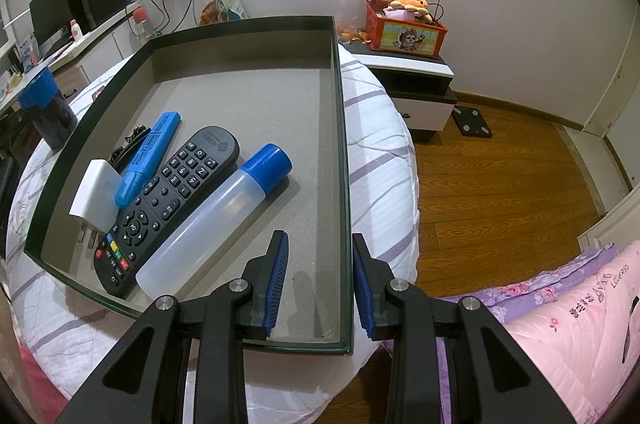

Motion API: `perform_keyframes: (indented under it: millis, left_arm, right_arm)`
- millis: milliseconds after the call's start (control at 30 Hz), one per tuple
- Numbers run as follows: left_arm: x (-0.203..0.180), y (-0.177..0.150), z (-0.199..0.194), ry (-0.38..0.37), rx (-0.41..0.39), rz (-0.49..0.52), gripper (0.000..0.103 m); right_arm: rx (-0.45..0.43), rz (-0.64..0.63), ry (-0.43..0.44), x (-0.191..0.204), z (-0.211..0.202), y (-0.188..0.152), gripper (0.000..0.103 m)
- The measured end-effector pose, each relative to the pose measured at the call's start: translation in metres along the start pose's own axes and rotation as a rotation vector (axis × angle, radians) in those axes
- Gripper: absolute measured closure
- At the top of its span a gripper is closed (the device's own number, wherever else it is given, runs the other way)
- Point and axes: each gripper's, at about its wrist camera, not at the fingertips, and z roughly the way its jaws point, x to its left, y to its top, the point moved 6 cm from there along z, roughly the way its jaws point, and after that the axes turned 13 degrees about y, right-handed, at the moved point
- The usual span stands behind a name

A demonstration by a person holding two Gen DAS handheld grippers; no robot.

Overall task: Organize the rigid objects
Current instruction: 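Grasp the blue-and-black cup by its rim with the left tool, then carry the cup with the left tool over the box and lower it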

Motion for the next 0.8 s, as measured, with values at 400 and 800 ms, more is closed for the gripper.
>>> perform_keyframes:
  millis: [400, 800]
  left_arm:
    - [0.0, 0.021, 0.026, 0.032, -0.013, -0.01, 0.001]
    - [-0.008, 0.014, 0.029, 0.026, 0.007, 0.036, 0.035]
  right_arm:
    - [-0.001, -0.004, 0.0, 0.0, -0.002, -0.001, 0.07]
    - [-0.001, -0.004, 0.001, 0.002, -0.001, 0.0, 0.07]
